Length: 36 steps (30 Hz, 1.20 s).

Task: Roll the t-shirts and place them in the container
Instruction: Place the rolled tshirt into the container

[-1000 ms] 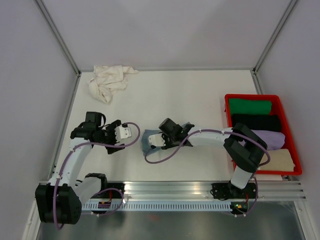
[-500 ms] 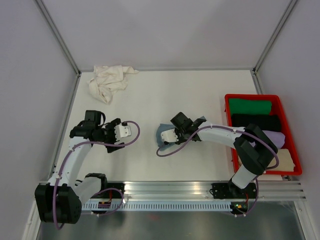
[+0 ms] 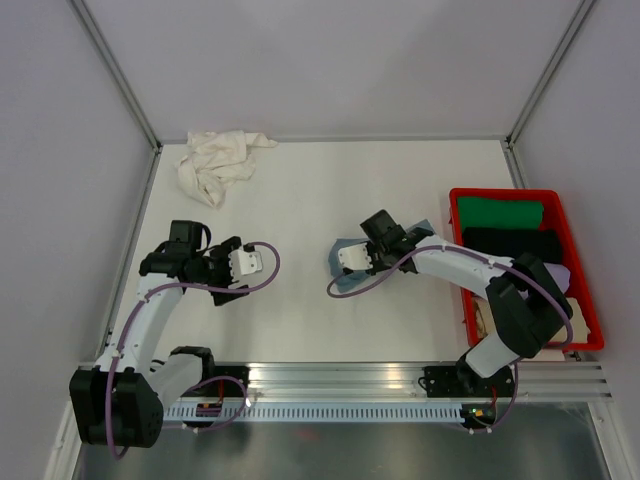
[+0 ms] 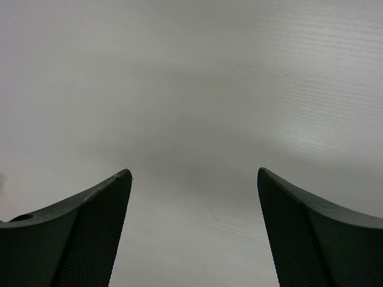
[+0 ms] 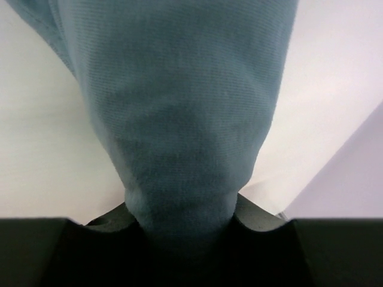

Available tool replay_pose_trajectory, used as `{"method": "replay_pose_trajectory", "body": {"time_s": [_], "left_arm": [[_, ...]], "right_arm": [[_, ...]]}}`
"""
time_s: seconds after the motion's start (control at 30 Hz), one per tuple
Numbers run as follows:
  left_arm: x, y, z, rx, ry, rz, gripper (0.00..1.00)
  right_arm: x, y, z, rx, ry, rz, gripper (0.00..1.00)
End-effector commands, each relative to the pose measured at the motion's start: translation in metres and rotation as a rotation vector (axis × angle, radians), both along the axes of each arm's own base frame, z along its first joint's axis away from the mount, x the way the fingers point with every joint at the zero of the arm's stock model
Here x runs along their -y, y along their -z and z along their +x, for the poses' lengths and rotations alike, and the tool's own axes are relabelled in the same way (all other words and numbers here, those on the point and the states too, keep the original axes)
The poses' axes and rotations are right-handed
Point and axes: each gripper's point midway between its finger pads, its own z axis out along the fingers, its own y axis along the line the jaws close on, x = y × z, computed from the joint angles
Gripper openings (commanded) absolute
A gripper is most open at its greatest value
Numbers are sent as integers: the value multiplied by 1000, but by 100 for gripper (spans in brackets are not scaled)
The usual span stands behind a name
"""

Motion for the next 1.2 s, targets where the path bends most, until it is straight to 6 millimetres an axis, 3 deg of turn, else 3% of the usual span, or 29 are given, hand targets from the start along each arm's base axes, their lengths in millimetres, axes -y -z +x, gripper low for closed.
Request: {"method": "replay_pose_trajectory", "body": {"time_s": [0.0, 0.23, 0.6, 0.8, 0.93, 1.07, 1.17], "left_arm": [[-2, -12, 10, 35, -10, 3, 90], [-1, -13, 12, 35, -14, -3, 90], [-3, -14, 16, 41, -17, 6, 90], [-3, -18, 21, 49, -22, 10, 90], [-5, -15, 22, 35, -31, 19, 90], [-10, -14, 26, 31, -47, 28, 90], [-13, -14, 28, 27, -59, 33, 90]], "right_arm": [[12, -37, 18, 117, 4, 16, 19], [44, -66, 41, 193, 71, 34, 17], [141, -103, 80, 345, 247, 110, 15], [196, -115, 109, 430, 361, 147, 14], [236, -135, 130, 527, 441, 170, 13], [259, -147, 148, 555, 435, 178, 13], [270, -144, 151, 546, 446, 183, 13]]}}
